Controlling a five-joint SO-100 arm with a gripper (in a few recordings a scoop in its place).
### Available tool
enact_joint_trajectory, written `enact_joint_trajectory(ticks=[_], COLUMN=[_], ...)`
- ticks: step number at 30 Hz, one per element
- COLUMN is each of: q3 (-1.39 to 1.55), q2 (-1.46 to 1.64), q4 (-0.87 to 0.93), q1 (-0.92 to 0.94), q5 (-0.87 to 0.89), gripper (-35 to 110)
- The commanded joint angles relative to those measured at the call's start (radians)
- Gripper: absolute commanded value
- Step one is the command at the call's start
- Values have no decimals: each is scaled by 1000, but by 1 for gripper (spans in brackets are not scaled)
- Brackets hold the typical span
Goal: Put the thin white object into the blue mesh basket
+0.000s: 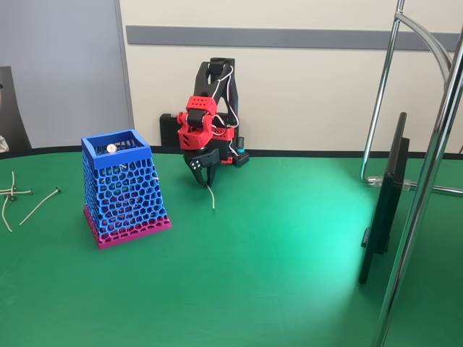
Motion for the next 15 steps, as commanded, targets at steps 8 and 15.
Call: enact_joint_trajectory(ticks=[8, 15], q3=[-201, -364], q2=[48, 61], q4=[64, 72], q1=[66, 64], q5=[-57, -104], gripper=[1, 1])
